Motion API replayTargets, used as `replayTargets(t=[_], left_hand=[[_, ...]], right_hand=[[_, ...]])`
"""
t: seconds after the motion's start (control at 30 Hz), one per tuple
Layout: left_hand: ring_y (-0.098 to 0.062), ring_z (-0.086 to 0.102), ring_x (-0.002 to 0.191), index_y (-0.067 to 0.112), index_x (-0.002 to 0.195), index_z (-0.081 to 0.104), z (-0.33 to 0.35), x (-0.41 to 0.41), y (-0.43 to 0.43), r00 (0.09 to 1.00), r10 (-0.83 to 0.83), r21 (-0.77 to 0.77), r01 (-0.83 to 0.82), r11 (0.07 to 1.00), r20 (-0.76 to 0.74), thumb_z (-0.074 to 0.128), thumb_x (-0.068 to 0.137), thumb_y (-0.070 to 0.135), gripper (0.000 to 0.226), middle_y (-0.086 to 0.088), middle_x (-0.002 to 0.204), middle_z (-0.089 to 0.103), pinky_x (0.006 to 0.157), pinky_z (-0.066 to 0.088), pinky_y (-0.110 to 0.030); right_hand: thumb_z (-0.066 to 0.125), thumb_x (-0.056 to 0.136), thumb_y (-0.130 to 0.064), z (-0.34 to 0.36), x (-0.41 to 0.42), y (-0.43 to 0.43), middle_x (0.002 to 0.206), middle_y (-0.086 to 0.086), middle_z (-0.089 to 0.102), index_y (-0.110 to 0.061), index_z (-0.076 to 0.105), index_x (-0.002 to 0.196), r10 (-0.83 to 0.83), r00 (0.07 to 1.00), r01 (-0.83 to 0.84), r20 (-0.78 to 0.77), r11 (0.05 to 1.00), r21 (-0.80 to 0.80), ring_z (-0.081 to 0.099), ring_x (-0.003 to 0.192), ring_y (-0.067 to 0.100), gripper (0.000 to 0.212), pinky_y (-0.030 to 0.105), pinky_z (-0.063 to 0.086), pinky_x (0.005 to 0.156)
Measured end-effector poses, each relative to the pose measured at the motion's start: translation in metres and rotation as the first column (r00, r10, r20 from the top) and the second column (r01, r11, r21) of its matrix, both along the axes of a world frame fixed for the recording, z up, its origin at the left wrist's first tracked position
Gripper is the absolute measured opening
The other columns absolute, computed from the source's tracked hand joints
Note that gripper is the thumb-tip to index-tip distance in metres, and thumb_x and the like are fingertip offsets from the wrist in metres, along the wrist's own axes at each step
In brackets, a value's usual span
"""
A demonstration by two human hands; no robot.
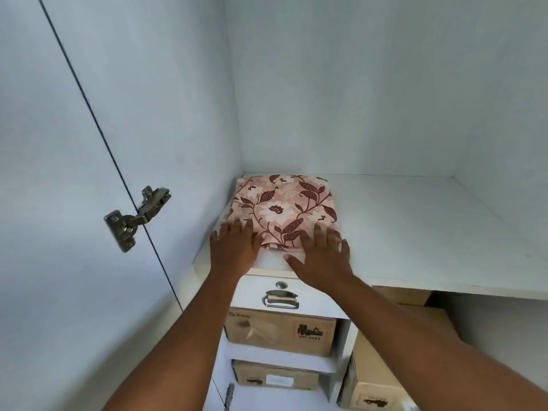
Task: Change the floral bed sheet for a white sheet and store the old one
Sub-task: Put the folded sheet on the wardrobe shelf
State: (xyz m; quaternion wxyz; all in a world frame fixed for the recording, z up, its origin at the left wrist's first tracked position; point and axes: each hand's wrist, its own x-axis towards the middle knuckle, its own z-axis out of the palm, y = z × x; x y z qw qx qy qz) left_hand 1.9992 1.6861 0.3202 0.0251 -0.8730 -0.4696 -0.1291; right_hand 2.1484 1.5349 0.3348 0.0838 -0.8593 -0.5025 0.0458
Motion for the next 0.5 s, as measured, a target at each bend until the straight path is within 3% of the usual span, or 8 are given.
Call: replayTargets(t=[0.13,0.27,0.5], left_hand=[[-0.033,0.036,0.144,0.021,0.148,0.044,-0.001,-0.045,-0.083,0.991,-0.015,0.079,0.004,0.997,0.134,0.035,0.101,0.056,0.059,-0.009,0.155,0.042,0.111,0.035,-0.053],[-0.028,0.03,0.148,0.016,0.148,0.045,0.009,-0.068,-0.144,0.958,-0.052,0.092,0.026,0.995,0.283,0.047,0.102,0.041,0.053,-0.007,0.158,0.039,0.115,0.03,-0.048],[-0.032,0.048,0.133,0.005,0.133,0.055,-0.018,-0.22,-0.337,0.884,-0.009,0.185,-0.088,0.979,0.467,0.057,0.096,0.024,0.043,-0.013,0.142,0.054,0.107,0.045,-0.046]], right_hand=[[0.025,0.101,-0.066,0.006,-0.055,-0.059,0.171,0.006,-0.007,-0.029,0.006,0.163,0.059,0.998,-0.061,0.026,0.996,0.062,-0.009,0.157,0.029,0.074,0.057,0.002,0.124],[0.031,0.105,-0.05,0.009,-0.088,-0.1,0.171,0.008,0.005,-0.025,0.018,0.161,0.103,0.995,-0.094,-0.016,0.952,0.29,0.0,0.158,0.025,0.062,0.052,0.009,0.125],[0.037,0.104,-0.036,-0.026,-0.231,-0.25,0.167,0.011,0.023,-0.022,0.034,0.15,0.275,0.96,-0.243,-0.051,0.911,0.333,0.015,0.156,0.028,0.049,0.054,0.02,0.122]])
